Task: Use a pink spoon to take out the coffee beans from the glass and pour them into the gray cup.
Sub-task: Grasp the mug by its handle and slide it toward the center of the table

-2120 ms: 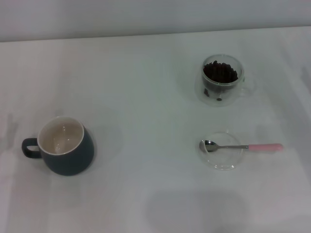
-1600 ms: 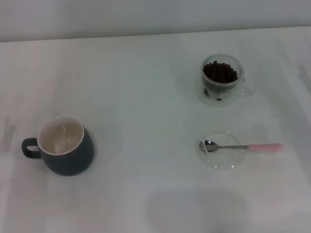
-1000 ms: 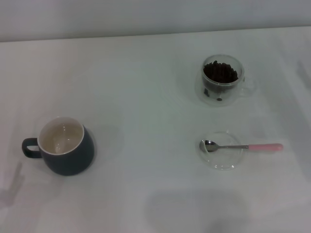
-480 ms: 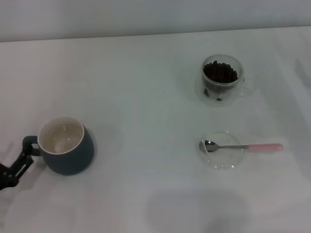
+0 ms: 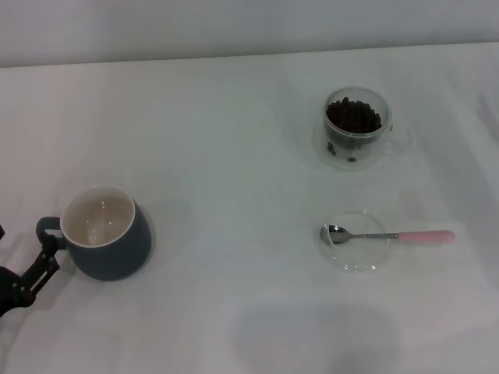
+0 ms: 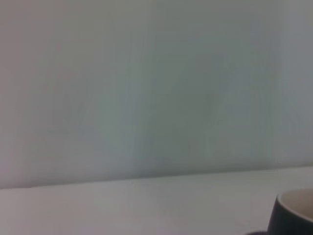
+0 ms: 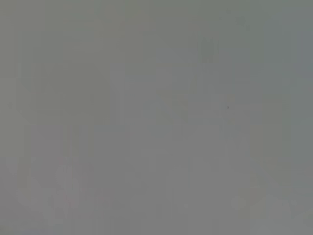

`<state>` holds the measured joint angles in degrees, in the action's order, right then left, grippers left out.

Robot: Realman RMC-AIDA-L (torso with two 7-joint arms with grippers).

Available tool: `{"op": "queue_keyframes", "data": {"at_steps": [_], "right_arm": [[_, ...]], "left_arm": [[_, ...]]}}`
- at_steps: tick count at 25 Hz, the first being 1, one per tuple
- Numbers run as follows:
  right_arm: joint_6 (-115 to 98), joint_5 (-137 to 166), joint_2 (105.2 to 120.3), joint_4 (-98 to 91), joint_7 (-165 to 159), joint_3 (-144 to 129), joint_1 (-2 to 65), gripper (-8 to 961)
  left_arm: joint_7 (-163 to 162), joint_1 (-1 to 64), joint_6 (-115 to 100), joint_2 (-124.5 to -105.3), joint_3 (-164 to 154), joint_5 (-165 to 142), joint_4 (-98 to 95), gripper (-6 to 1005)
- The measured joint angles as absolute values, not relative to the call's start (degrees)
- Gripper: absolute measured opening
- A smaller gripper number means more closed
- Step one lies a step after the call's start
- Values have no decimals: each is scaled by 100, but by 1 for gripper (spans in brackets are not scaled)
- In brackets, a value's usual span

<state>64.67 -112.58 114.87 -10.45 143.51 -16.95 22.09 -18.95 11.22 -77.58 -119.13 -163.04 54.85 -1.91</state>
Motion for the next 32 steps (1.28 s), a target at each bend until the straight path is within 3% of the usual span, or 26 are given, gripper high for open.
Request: {"op": "queue_keyframes", "data": {"at_steps": [18, 30, 32], "right_arm": [[6485, -11258, 11478, -1046, 14311, -1696, 2206, 874], [6487, -11258, 11487, -1019, 14308, -1696, 2218, 875], [6487, -11259, 11487, -1008, 14308, -1696, 2222, 875]], "left_arm": [[-1373, 1496, -7166, -11938, -16304, 5464, -294, 776], [-1041, 1527, -7163, -11943, -16304, 5483, -480, 579], [-974, 1556, -7161, -11947, -16302, 5479, -504, 470]]}}
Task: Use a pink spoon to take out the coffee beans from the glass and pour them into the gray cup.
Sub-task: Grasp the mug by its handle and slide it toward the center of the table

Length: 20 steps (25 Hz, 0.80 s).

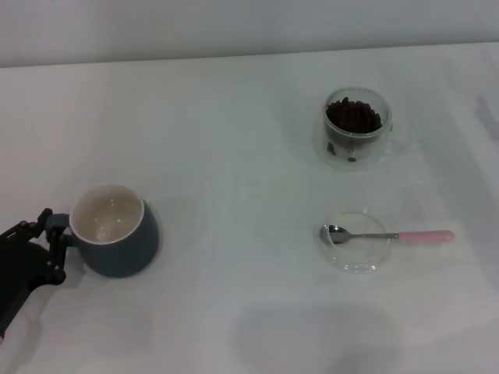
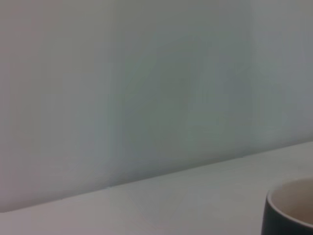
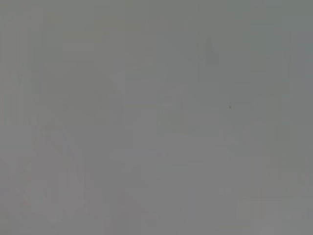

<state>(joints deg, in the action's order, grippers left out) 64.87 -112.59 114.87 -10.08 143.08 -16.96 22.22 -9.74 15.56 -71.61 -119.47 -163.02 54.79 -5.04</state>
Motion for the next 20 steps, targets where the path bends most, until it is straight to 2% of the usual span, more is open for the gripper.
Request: {"op": "queue_keyframes", "data": {"at_steps": [8, 20], "right_arm": [[6489, -11259, 11494, -993, 14308, -1719, 2251, 875], [6506, -11259, 11496, -1011, 14306, -1757, 2376, 874]], "left_arm": [[-495, 1748, -7087, -11950, -16304, 5475, -823, 107], [-72, 2287, -6408, -11966, -16304, 5433, -1230, 105]]}}
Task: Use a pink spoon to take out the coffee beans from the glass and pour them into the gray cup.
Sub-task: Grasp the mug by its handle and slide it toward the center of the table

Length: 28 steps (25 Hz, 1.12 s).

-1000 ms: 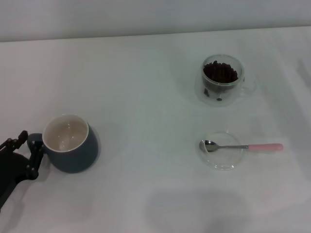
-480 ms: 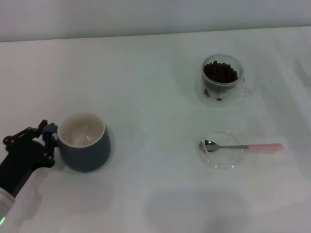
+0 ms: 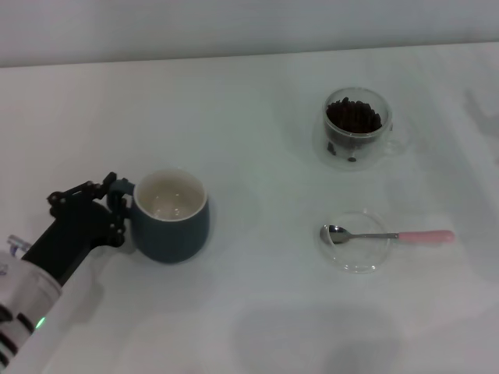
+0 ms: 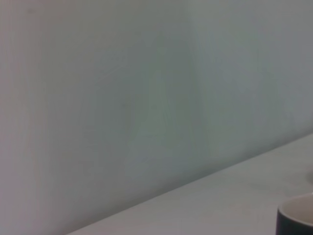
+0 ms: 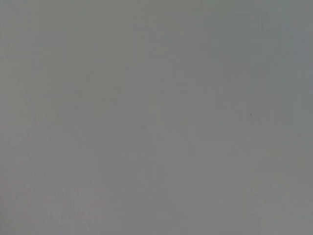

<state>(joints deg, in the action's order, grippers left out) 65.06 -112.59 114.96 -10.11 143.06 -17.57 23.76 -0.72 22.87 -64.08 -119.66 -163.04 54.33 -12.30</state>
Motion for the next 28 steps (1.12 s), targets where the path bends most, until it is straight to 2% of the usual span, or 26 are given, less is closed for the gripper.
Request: {"op": "queue_keyframes", "data": {"at_steps": [10, 23, 26, 28], "right_arm": [[6532, -11259, 11496, -1034, 14300, -1759, 2373, 875], [6647, -11257, 11496, -1008, 14299, -1754, 2322, 875], [6674, -11255, 11496, -990, 14293, -1757, 2316, 875], [6686, -11252, 11496, -986, 14292, -1758, 2312, 875]], "left_arm": [[62, 2436, -5960, -11971, -16302, 4878, -1390, 128], [619, 1958, -6204, -11970, -16300, 4921, -1634, 226], [697, 1877, -6385, -11961, -16296, 4932, -1684, 455], [697, 1854, -6400, -11960, -16295, 4932, -1685, 497]]}}
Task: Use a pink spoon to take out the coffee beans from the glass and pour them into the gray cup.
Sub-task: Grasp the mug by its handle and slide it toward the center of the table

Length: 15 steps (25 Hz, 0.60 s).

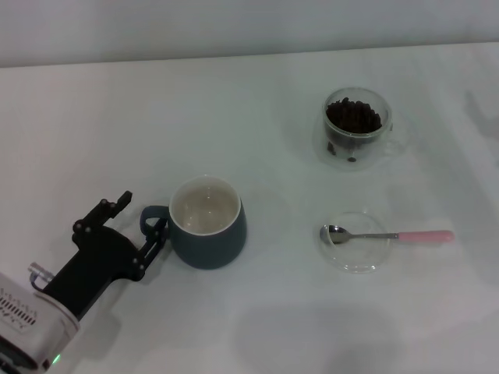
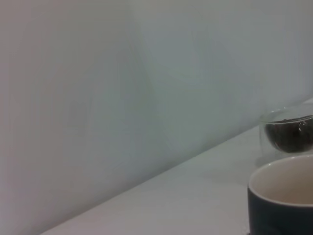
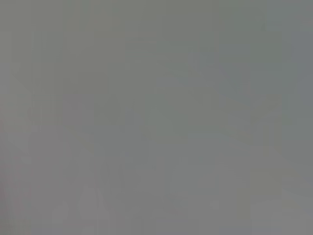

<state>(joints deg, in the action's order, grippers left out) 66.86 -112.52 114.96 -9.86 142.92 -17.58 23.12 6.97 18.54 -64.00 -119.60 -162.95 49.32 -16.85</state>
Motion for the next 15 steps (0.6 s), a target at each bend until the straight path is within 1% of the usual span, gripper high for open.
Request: {"op": "queue_keyframes", "data": {"at_steps": [10, 14, 15], "right_arm": [[6810, -11249, 11486, -967, 14119, -1753, 2155, 874], [6958, -11248, 11477, -967, 13618, -1723, 1894, 875], [7024, -11245, 11475, -969, 13439, -1723, 1815, 875]], "left_arm": [[675, 1507, -6502, -11946, -16295, 4931, -1681, 711], [608, 1290, -6802, -11945, -16294, 5007, -1672, 813], [555, 1216, -6904, -11944, -16296, 5066, -1670, 812]]}}
